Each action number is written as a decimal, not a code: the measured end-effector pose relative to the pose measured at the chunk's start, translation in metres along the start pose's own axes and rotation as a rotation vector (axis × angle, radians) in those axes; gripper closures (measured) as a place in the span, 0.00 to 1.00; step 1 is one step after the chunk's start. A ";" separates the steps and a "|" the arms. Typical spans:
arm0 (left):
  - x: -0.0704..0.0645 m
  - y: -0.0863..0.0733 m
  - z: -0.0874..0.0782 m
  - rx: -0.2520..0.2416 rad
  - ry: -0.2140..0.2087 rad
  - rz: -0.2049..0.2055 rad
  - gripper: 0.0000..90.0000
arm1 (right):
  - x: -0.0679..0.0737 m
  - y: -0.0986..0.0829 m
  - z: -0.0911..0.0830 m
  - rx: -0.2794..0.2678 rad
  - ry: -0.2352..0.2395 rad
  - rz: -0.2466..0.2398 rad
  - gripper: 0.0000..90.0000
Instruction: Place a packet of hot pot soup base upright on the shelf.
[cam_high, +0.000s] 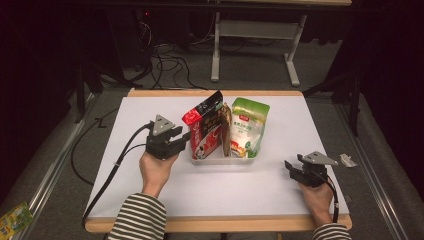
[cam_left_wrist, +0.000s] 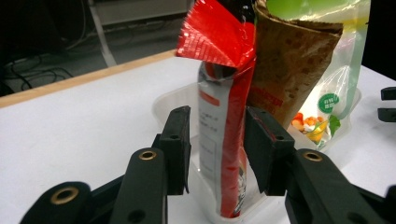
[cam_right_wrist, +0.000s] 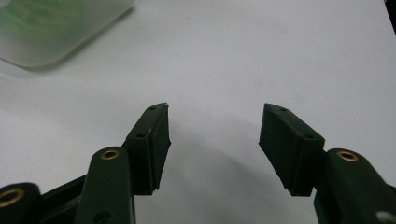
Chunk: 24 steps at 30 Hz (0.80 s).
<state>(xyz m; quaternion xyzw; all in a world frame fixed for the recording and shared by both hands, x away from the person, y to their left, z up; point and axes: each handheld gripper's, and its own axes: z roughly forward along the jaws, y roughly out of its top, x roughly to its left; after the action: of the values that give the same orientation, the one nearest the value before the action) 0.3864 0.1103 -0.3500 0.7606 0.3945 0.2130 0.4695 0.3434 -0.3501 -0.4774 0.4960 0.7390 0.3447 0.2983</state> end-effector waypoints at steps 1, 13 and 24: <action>0.002 -0.001 -0.003 -0.003 0.005 -0.003 0.68 | 0.000 0.000 0.000 0.003 0.000 0.013 0.48; 0.016 -0.024 -0.031 -0.022 0.047 -0.011 0.61 | -0.001 0.000 0.000 0.000 0.004 0.015 0.48; 0.031 -0.107 -0.003 0.070 0.110 -0.041 0.49 | -0.003 -0.001 -0.001 -0.008 0.013 0.037 0.48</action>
<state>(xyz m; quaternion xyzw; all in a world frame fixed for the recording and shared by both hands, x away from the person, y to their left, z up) 0.3601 0.1626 -0.4447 0.7554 0.4425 0.2306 0.4246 0.3431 -0.3530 -0.4769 0.5062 0.7302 0.3563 0.2892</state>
